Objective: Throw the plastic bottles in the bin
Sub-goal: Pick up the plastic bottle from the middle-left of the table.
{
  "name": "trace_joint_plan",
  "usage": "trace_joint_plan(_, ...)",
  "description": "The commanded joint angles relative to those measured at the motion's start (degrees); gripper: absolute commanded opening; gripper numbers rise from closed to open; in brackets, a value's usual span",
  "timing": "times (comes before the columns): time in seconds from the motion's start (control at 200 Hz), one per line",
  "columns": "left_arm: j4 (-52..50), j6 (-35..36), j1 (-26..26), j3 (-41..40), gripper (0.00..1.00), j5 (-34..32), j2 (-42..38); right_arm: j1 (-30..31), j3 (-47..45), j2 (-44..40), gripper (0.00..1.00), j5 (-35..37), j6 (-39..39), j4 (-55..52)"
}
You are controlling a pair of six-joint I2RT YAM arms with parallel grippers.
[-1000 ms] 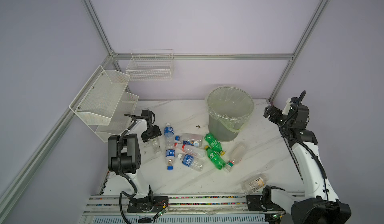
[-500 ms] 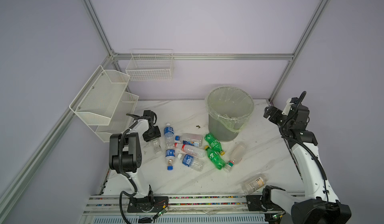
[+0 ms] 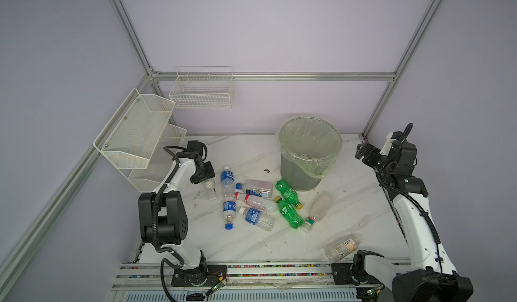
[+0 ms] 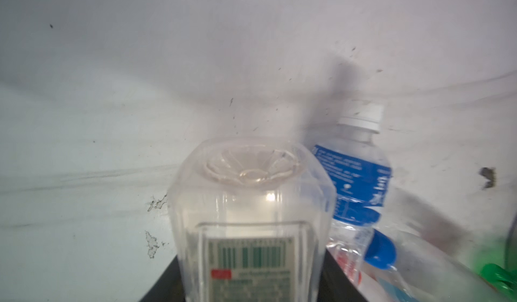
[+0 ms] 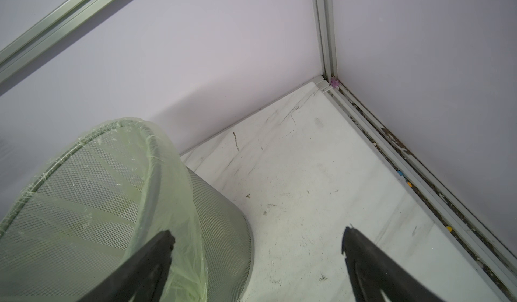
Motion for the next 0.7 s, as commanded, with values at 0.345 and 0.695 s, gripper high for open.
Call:
trace_joint_plan(0.345,24.93,-12.9,-2.42,8.12,0.51,33.27,-16.37,-0.3,-1.41,-1.03,0.97,0.62,-1.0,0.86)
trace_joint_plan(0.695,39.98,-15.49,-14.85,11.78,0.54,34.51,-15.8,-0.31,-2.41,-1.97,0.97,0.41,-0.76,1.9)
